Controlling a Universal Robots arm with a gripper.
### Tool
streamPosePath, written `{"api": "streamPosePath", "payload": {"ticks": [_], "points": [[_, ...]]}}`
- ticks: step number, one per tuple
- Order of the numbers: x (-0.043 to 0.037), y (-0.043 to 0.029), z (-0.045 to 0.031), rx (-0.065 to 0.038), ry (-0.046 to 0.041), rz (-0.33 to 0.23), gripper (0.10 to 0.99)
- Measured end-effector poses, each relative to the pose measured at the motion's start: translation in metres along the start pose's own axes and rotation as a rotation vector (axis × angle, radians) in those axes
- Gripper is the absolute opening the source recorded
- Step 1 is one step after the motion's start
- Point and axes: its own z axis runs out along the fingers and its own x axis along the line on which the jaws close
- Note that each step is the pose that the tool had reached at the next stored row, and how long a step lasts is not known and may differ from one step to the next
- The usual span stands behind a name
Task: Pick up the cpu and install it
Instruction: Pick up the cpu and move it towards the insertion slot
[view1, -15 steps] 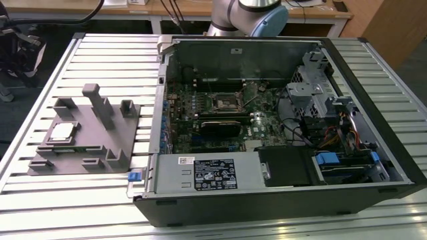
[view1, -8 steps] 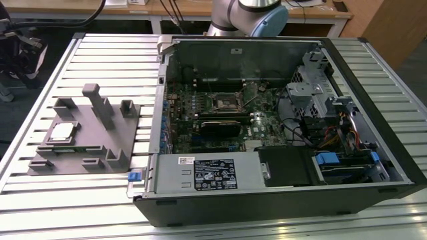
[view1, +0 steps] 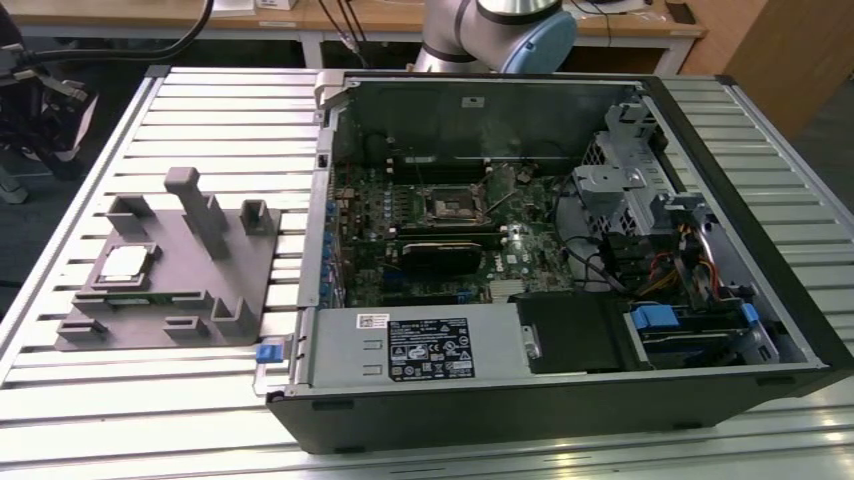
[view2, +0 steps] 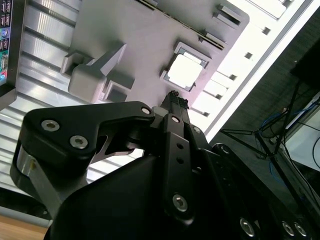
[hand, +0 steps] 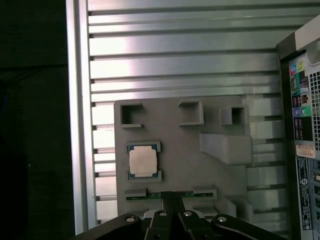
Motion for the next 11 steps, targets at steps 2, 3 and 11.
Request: {"api": "streamPosePath", "payload": {"ticks": [2,3,11], "points": [[0.0,0.0,0.001,0.0,0.0,0.0,0.106],[0.0,-0.0001,0.0015,0.0,0.0,0.0,0.106],[0.0001,-0.0002,0.0045,0.0,0.0,0.0,0.106]]}}
